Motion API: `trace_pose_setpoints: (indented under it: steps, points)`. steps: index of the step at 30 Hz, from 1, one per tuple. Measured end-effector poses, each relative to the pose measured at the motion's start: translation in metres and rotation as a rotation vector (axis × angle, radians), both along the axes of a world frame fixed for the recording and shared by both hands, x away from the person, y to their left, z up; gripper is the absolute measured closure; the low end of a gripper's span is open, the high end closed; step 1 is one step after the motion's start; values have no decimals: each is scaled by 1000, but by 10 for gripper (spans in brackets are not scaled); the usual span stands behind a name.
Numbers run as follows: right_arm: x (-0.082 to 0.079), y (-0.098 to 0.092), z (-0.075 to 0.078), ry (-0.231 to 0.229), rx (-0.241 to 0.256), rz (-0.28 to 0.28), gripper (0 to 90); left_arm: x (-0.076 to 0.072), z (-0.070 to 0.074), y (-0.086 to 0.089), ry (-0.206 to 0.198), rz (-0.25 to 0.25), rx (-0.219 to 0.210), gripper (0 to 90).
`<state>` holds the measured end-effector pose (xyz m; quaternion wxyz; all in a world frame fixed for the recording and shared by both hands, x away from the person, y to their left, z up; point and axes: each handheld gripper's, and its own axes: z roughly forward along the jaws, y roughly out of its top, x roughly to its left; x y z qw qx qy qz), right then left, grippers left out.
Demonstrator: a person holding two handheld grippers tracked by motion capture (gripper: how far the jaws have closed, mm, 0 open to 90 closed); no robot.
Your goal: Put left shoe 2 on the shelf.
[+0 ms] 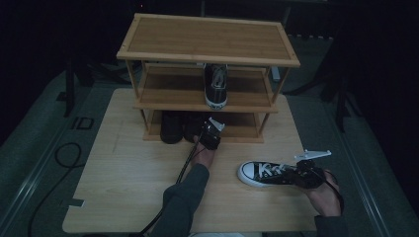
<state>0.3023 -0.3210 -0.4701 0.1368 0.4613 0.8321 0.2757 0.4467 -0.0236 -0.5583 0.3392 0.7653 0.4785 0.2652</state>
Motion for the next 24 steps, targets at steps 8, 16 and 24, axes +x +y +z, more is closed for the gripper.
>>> trace_pose_setpoints:
  steps: [8, 16, 24]
  points:
    - [4, 7, 5, -19, 90, 5, 866, 0, 0, 0, 2, -1, -7, 900]
    - [13, 18, 16, -60, 101, -10, 869, 0, 0, 0, 1, 0, -8, 900]
    - [20, 20, 27, -99, 137, -31, 869, 0, 0, 0, 1, 0, -6, 900]
